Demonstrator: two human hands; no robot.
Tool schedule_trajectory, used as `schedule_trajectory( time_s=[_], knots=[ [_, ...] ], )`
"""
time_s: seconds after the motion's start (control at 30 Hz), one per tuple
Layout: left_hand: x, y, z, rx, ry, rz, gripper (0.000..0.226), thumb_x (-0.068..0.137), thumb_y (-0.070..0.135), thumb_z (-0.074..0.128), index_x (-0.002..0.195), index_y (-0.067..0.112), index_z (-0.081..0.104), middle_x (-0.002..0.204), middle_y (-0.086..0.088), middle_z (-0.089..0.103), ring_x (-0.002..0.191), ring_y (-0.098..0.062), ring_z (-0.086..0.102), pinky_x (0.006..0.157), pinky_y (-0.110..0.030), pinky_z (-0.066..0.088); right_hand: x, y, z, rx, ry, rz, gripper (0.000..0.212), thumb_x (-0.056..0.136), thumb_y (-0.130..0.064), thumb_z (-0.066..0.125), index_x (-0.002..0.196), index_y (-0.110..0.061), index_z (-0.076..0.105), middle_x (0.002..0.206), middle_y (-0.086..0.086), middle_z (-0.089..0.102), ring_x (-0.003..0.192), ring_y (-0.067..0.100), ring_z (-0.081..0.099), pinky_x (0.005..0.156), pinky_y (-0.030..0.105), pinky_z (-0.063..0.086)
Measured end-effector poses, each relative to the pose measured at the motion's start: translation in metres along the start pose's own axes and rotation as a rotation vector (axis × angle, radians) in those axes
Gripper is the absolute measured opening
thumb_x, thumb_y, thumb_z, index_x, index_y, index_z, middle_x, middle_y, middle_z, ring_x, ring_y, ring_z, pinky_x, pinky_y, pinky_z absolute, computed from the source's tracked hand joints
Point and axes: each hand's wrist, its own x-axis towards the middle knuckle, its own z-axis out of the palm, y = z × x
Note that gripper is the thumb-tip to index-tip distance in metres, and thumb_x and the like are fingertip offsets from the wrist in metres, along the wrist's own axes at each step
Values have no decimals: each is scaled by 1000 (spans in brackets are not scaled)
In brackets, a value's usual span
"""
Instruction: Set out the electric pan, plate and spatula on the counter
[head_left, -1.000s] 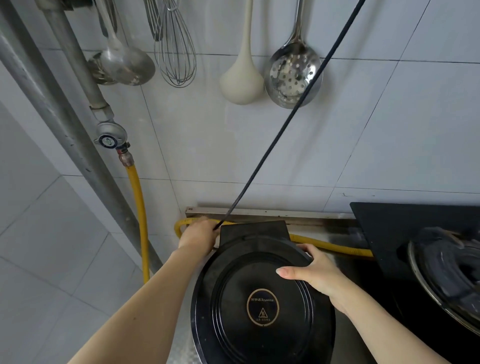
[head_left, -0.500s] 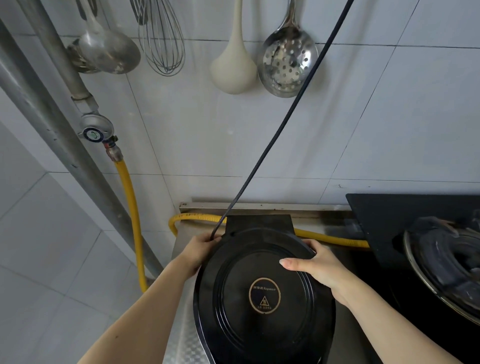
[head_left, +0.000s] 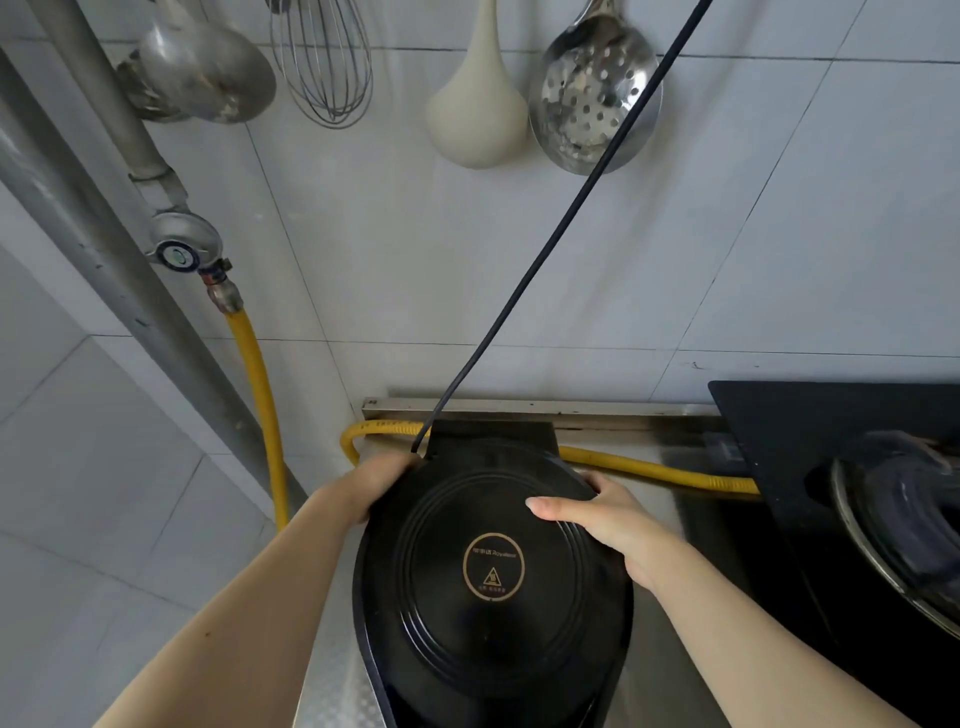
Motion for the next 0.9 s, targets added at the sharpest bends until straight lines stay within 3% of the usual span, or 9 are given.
schedule_trajectory(
  time_s=[0.2, 0.3, 0.4, 0.53, 0.67, 0.73, 0.8, 0.9],
  knots=[
    [-6, -2, -2, -65, 18, -18, 31, 93, 37, 47, 90, 11, 63, 84, -12, 69, 76, -23, 67, 61, -30, 45, 10, -9, 1, -70, -32, 39, 121, 33, -57, 88, 140, -25, 40, 141, 5, 50, 123, 30, 51, 95, 44, 46],
    [-6, -6, -1, -92, 29, 4, 33, 92, 41, 47, 92, 12, 63, 86, -11, 69, 79, -22, 67, 61, -30, 43, 10, -12, 0, -56, -53, 50, 121, 28, -59, 87, 136, -26, 45, 123, 0, 59, 104, 21, 57, 81, 37, 51],
    [-7, -6, 3, -57, 95, 62, 30, 93, 42, 46, 89, 16, 63, 85, -7, 68, 76, -18, 66, 58, -26, 42, 9, -13, 1, -19, -56, 46, 114, 28, -60, 88, 131, -27, 51, 111, -5, 62, 80, 10, 54, 65, 28, 47],
    [-10, -9, 6, -114, 133, 106, 24, 93, 36, 49, 88, 18, 63, 85, -6, 68, 76, -18, 65, 57, -26, 42, 12, -12, 4, -27, -49, 22, 100, 29, -62, 85, 120, -32, 58, 95, -12, 59, 84, 12, 54, 76, 32, 48],
    [-13, -11, 1, -84, 144, 207, 13, 92, 31, 54, 91, 22, 64, 94, -3, 66, 84, -15, 62, 64, -25, 44, 10, -9, 2, -52, -87, -11, 70, 32, -62, 84, 93, -45, 56, 95, -16, 57, 84, 8, 52, 81, 33, 47],
    [-13, -13, -5, -39, 72, 223, 17, 92, 33, 55, 99, 21, 64, 103, -2, 64, 95, -18, 59, 82, -33, 48, 10, -6, 1, -73, -102, -36, 76, 33, -63, 84, 102, -47, 56, 97, -19, 56, 83, 3, 51, 79, 30, 45],
    [-13, -14, -9, 14, 34, 221, 24, 92, 36, 54, 108, 20, 63, 108, -2, 63, 103, -21, 57, 94, -42, 46, 9, 0, 0, -97, -115, -61, 103, 33, -64, 85, 128, -42, 49, 110, -16, 56, 91, 6, 51, 79, 29, 45],
    [-8, -10, -5, 205, 88, 300, 17, 95, 34, 49, 100, 23, 62, 101, -2, 64, 93, -15, 60, 76, -27, 48, 4, 4, -3, -77, -127, -80, 118, 33, -61, 87, 139, -40, 40, 131, -9, 53, 97, 8, 49, 79, 27, 44]
  ],
)
